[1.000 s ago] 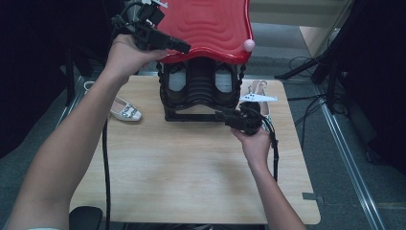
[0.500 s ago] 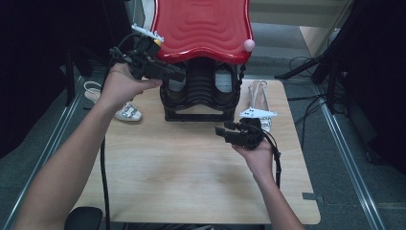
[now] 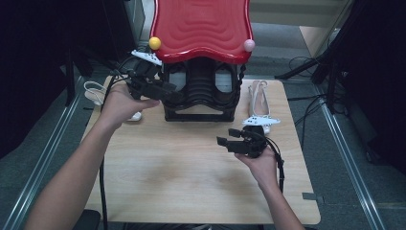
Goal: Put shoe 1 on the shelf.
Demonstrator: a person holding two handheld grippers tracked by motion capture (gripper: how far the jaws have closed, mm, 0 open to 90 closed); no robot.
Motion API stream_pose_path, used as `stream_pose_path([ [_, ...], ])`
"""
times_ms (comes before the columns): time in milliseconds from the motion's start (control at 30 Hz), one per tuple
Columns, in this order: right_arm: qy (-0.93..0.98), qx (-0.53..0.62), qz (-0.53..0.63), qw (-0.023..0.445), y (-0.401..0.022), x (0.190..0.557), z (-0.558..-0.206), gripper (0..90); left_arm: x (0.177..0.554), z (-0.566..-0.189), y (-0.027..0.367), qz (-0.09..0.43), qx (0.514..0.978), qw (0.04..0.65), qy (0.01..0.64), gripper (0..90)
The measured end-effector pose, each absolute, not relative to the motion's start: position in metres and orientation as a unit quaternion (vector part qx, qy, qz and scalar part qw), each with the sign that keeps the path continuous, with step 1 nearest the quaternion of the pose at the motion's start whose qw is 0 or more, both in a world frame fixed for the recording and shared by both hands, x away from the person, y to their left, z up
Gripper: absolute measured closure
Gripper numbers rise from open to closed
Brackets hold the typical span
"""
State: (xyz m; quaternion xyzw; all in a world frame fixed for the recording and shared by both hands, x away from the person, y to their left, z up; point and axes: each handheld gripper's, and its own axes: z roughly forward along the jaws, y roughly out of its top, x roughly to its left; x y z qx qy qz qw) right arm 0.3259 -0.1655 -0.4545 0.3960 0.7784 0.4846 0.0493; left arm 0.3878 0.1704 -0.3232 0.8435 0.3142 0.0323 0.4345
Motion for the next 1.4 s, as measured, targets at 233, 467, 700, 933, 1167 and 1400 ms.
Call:
stream_pose_path([
  [233,0.788,0.39,0.475,0.045,-0.166,0.321,-0.458,35.3,0.382,-0.342,0.176,0.024,0.841,0.437,0.317,47.4],
  [467,0.796,0.386,0.464,0.043,-0.167,0.318,-0.466,37.6,0.373,-0.362,0.183,0.028,0.839,0.435,0.326,46.7],
  [700,0.796,0.386,0.465,0.047,-0.17,0.315,-0.47,39.4,0.368,-0.381,0.192,0.032,0.84,0.429,0.332,47.2],
  [933,0.795,0.39,0.464,0.046,-0.173,0.316,-0.472,39.5,0.364,-0.406,0.204,0.034,0.833,0.427,0.35,49.3],
  [1167,0.796,0.389,0.461,0.046,-0.172,0.32,-0.474,40.2,0.359,-0.431,0.22,0.047,0.829,0.413,0.374,56.7],
  [1400,0.799,0.389,0.456,0.048,-0.169,0.321,-0.477,40.3,0.356,-0.452,0.245,0.037,0.814,0.423,0.396,83.7],
])
